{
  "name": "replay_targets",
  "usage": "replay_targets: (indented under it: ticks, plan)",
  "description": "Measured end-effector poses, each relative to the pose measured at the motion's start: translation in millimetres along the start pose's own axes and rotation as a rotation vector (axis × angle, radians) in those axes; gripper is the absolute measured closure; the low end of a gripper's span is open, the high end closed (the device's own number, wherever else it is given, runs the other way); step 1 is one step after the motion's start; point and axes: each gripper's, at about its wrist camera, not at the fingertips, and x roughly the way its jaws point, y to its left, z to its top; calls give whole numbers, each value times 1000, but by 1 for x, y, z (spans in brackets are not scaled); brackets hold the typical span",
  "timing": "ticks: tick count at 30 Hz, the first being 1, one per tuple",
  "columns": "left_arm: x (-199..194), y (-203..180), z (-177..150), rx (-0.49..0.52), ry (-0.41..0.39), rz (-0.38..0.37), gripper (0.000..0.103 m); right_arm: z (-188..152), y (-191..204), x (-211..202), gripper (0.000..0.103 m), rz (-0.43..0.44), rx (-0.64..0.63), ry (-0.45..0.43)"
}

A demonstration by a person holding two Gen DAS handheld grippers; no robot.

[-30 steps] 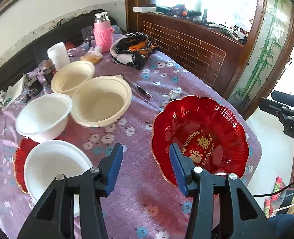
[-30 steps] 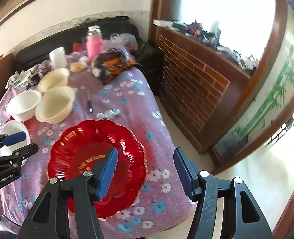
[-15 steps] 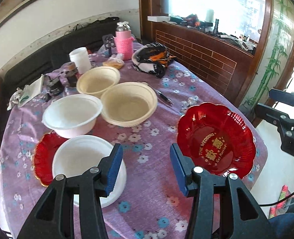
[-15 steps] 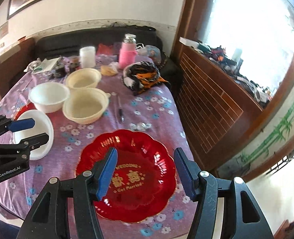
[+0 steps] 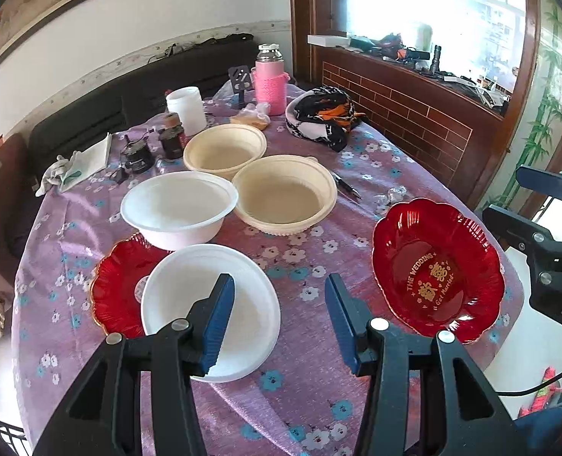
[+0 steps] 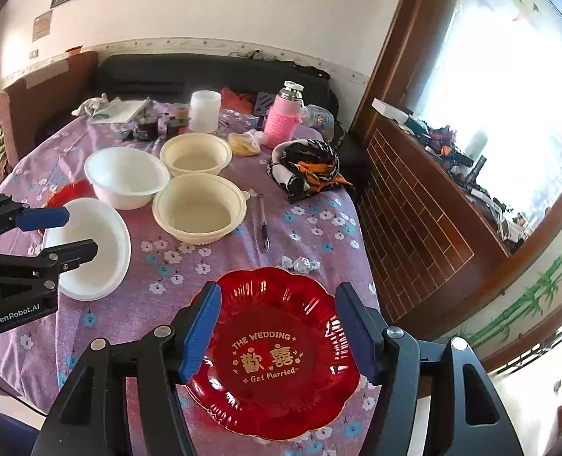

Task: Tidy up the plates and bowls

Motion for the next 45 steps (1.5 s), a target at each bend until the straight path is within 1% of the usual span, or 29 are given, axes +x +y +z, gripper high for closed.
replay_targets:
  ticks: [8,16,24,29,38,45]
  plan:
    - [-3,6,-4,-21,1,17,55,3,8,1,36,13,-30,-9]
    - [-8,20,-10,-64,0,40,54,9,21,3,36,57,-58,-12]
    - [-17,44,-23,-134,0,83,54,17,59,11,36,157,-149,25]
    - [-23,59,-33,-176,1,109,54,22,85,16,36,189,-215,42]
    - [-34,82,-48,-235,-3,183,54,28,123,20,36,215,-314,44]
    - [-53,100,-53,-276,-47,280,54,38,140,11,36,252,-337,-6]
